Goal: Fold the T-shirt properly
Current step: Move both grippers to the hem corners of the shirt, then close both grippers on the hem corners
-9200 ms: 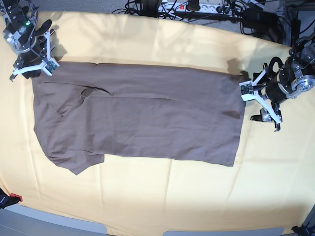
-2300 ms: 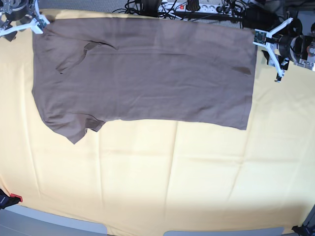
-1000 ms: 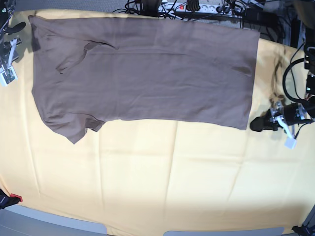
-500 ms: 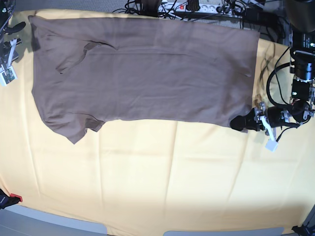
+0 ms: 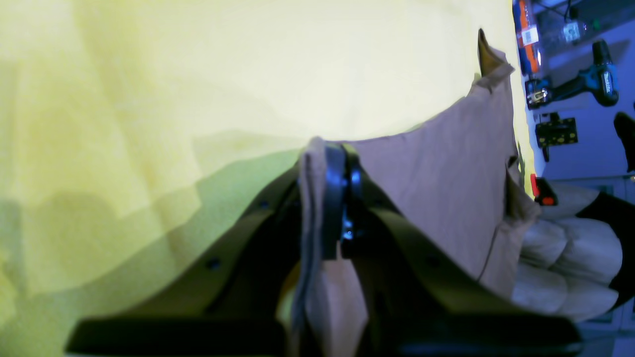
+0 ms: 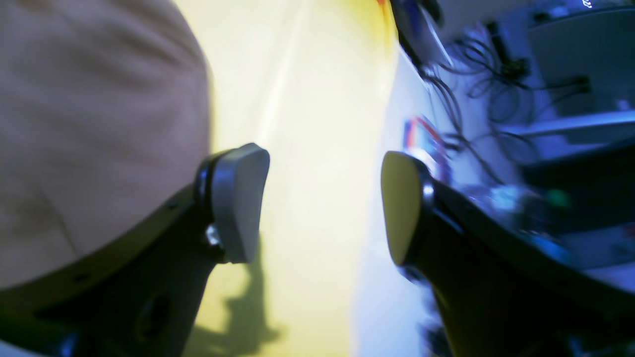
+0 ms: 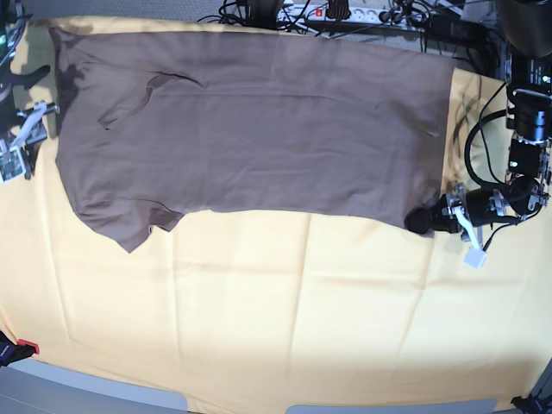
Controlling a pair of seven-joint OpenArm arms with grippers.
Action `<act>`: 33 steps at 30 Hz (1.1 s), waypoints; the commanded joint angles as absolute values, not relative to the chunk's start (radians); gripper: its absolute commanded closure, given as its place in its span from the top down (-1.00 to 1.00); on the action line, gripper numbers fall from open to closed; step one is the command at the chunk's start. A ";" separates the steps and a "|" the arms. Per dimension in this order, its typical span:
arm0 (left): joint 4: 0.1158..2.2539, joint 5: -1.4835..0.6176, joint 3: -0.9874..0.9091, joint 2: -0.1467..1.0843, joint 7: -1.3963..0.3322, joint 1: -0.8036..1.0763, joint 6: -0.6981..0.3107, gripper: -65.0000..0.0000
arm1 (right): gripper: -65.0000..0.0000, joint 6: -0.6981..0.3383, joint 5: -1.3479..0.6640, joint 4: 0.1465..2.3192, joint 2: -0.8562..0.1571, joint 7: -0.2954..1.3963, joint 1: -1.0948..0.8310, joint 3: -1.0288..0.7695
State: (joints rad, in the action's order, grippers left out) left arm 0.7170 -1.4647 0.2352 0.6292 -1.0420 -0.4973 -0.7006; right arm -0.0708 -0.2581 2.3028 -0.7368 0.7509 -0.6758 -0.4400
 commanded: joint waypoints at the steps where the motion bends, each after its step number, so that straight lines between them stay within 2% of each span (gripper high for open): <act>1: 0.721 -1.471 0.235 0.631 -1.043 -0.527 -0.698 -1.00 | 0.21 -0.071 -0.266 2.294 -0.739 0.733 -0.625 -0.451; 10: 0.721 -1.423 0.235 0.630 -1.034 -0.600 -0.698 -1.00 | 0.21 -0.321 -0.565 1.977 -0.592 0.737 -0.254 -0.451; 19: 0.721 -1.388 0.235 0.632 -1.025 -0.601 -0.698 -1.00 | 0.21 -0.510 -0.830 1.495 -0.587 0.825 0.006 -0.451; 25: 0.721 -1.389 0.235 0.632 -1.025 -0.601 -0.698 -1.00 | 0.21 -0.624 -0.926 1.192 -0.587 0.867 0.123 -0.451; 29: 0.721 -1.389 0.235 0.632 -1.025 -0.601 -0.698 -1.00 | 0.21 -0.663 -1.019 1.062 -0.585 0.920 0.167 -0.451; 33: 0.721 -1.389 0.235 0.632 -1.025 -0.601 -0.698 -1.00 | 0.21 -0.690 -1.073 1.030 -0.561 0.967 0.175 -0.451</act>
